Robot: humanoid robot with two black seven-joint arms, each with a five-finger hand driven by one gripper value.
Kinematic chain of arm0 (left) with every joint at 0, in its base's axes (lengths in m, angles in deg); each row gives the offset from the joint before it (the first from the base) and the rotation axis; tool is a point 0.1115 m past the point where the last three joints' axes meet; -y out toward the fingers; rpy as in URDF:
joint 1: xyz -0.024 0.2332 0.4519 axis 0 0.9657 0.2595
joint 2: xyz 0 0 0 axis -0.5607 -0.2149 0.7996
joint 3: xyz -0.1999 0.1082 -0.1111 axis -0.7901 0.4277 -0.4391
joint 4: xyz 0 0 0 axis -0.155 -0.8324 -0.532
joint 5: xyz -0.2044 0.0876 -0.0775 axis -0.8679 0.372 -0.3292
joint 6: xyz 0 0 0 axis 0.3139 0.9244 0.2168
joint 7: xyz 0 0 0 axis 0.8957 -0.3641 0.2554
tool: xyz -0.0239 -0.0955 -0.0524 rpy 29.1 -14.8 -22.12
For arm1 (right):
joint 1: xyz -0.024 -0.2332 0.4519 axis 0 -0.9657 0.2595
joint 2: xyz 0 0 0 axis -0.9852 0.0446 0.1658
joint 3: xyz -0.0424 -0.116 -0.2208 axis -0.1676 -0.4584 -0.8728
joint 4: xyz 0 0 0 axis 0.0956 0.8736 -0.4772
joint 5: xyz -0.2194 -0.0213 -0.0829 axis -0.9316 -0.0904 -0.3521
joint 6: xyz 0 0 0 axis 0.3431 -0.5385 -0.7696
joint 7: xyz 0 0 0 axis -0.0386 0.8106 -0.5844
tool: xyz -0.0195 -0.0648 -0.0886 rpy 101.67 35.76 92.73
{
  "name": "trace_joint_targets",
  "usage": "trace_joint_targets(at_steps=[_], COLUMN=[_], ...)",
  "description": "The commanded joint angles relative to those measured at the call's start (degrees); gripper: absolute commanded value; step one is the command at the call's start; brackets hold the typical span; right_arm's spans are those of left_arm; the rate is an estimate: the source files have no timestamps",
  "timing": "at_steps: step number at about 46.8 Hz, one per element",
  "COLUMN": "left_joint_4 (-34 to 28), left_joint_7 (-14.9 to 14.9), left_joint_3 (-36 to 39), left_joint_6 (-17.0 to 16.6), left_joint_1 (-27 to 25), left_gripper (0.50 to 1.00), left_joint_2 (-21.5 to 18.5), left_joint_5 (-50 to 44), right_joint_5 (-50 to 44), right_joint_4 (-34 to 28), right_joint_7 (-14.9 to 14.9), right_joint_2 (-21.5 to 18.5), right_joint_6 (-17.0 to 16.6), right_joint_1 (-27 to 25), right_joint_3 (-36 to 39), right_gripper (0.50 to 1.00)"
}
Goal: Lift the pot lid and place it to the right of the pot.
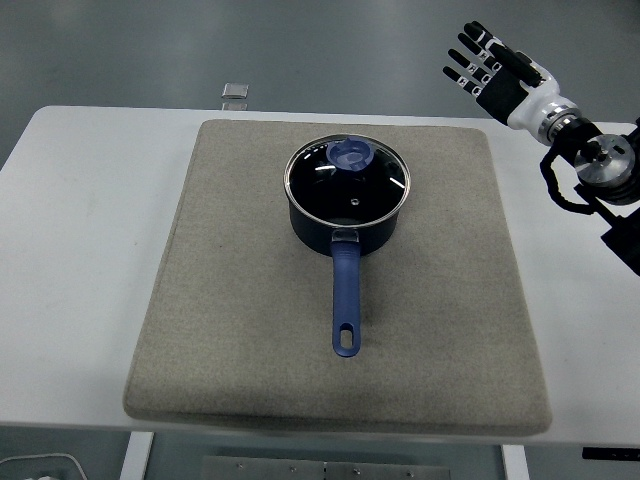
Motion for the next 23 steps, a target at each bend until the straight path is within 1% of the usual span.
trace_joint_targets(at_steps=[1, 15, 23], left_joint_4=[-0.12, -0.03, 0.15], left_joint_7=[-0.01, -0.01, -0.10], left_joint_3=[0.00, 0.00, 0.09], left_joint_6=[0.07, 0.07, -0.01], left_joint_1=[0.00, 0.00, -1.14], left_gripper=[1.000, 1.000, 1.000], left_joint_2=[0.00, 0.00, 0.00], left_joint_5=[0.00, 0.00, 0.00], right_joint_5=[0.00, 0.00, 0.00], right_joint_4=[-0.01, 0.08, 0.08], right_joint_7=[0.00, 0.09, 0.09], right_joint_2=[-0.04, -0.04, 0.04], right_joint_6=[0.00, 0.17, 0.09], right_joint_1=[-0.02, -0.02, 0.07], right_joint_3=[-0.02, -0.11, -0.20], right_gripper=[0.913, 0.915, 0.915])
